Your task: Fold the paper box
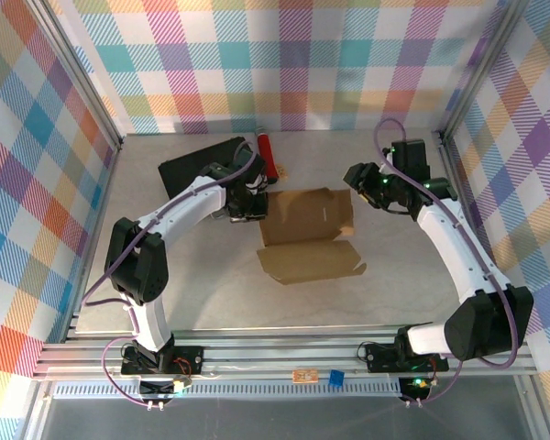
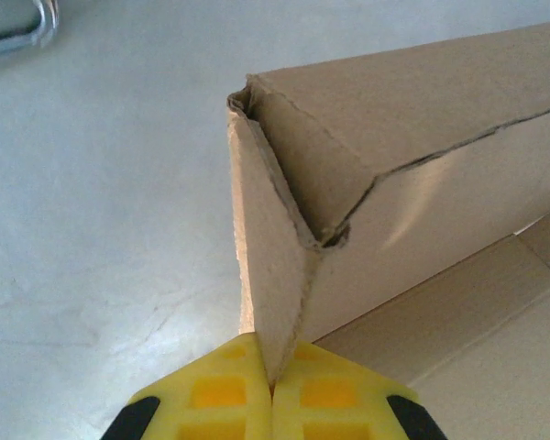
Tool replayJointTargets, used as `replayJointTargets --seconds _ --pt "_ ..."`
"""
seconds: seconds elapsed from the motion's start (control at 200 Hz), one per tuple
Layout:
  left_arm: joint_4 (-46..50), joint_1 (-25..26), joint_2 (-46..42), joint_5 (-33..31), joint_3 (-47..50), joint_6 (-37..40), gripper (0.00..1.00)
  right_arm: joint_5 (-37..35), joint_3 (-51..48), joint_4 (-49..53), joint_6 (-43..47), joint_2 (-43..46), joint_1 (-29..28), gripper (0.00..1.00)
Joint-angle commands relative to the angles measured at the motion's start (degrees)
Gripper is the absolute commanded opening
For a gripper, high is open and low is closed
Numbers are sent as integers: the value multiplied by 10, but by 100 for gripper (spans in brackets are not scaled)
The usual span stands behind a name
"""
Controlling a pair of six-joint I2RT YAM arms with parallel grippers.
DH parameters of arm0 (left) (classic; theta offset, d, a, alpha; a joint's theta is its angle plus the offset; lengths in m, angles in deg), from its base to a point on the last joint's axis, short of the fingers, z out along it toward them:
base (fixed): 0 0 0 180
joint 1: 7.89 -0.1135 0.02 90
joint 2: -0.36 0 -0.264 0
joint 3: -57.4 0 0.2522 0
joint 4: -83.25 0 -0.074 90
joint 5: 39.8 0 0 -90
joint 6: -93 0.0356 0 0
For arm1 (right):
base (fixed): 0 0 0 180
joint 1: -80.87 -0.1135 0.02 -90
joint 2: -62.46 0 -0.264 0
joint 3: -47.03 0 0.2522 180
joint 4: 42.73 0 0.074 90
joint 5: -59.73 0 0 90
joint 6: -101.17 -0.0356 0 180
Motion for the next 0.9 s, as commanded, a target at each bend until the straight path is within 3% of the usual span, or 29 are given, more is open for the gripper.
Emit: replayJointTargets --seconds 0.0,0.67,0.895 --pt "29 11 8 -5 29 -17 0 9 4 18 1 -4 -13 53" --pt "15 24 110 -16 36 -22 0 20 5 10 -11 -56 -52 52" --pt "21 31 124 -25 32 -26 17 15 0 11 -13 -54 -53 52"
